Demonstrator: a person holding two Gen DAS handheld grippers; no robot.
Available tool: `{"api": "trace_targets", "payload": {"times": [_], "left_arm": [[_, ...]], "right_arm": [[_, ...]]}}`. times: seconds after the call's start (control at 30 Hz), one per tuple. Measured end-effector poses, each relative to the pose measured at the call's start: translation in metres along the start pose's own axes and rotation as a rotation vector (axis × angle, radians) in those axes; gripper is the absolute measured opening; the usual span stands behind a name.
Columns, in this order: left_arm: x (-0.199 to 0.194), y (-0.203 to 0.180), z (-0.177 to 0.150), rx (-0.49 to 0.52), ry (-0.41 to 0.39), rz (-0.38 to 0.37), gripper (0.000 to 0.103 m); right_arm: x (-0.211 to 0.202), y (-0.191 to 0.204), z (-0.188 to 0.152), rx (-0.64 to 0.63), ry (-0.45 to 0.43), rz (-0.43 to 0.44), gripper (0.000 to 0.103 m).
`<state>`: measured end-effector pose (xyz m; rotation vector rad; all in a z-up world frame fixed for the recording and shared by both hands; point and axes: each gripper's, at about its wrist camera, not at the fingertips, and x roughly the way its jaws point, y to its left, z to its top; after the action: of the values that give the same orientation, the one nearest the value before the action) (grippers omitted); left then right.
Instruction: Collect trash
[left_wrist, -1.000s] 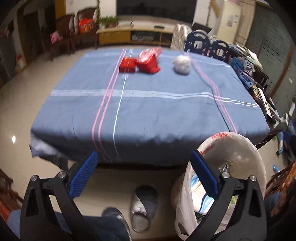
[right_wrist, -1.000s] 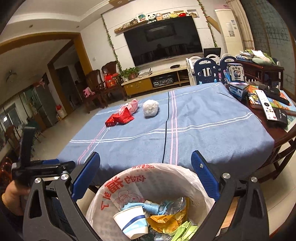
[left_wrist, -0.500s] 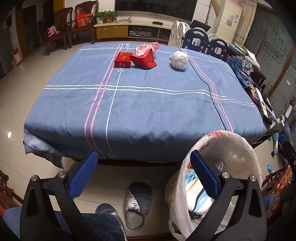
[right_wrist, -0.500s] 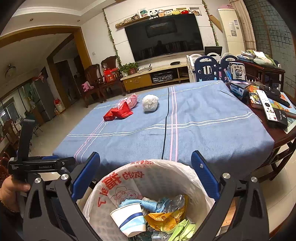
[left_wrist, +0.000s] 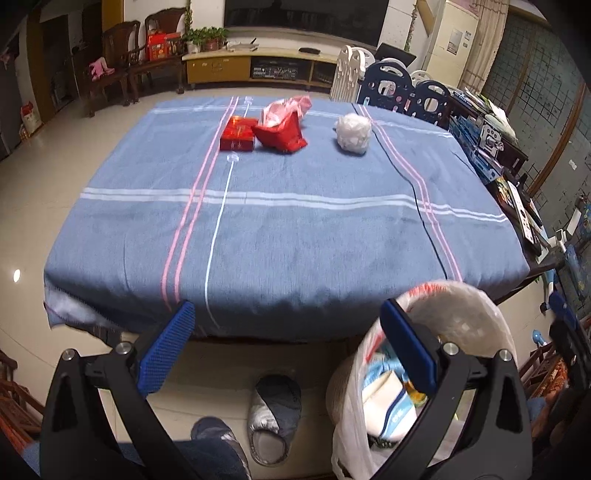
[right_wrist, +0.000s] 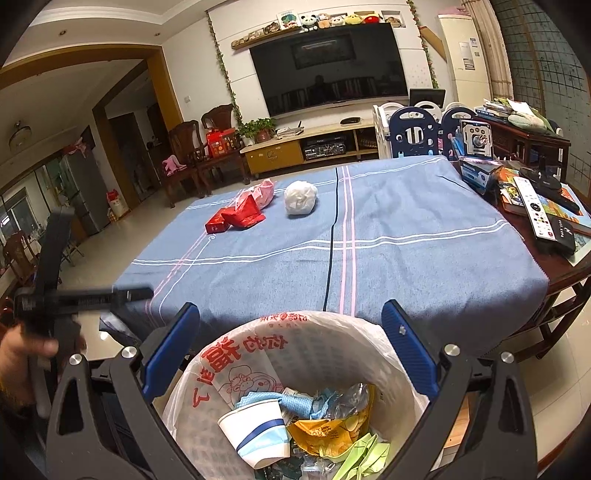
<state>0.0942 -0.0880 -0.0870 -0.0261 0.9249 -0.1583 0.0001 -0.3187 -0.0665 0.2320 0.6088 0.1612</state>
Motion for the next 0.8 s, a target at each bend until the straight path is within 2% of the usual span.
{"api": "trace_targets", "payload": {"times": [0.13, 0.3, 0.47, 0.7, 0.8], "left_arm": [[0.009, -0.005, 0.034, 0.057, -0.036, 0.008, 0.1], [0.038, -0.009, 0.083, 0.112, -0.089, 0.034, 0.1], [0.092, -0.015, 0.126, 0.233, -0.134, 0.116, 0.1], [0.166, -0.011, 0.178, 0.23, -0.134, 0.142, 0.1], [0.194, -0.015, 0.191, 0.243, -0.116, 0.161, 0.093]], "right_arm": [[0.004, 0.001, -0.001, -0.003, 0.014, -0.005, 0.097], [0.009, 0.003, -0.003, -0.014, 0.029, -0.005, 0.097], [0.016, 0.004, -0.005, -0.019, 0.05, -0.009, 0.097], [0.028, 0.003, -0.008, -0.02, 0.082, -0.009, 0.097], [0.033, 0.001, -0.01, -0.018, 0.094, -0.007, 0.097]]}}
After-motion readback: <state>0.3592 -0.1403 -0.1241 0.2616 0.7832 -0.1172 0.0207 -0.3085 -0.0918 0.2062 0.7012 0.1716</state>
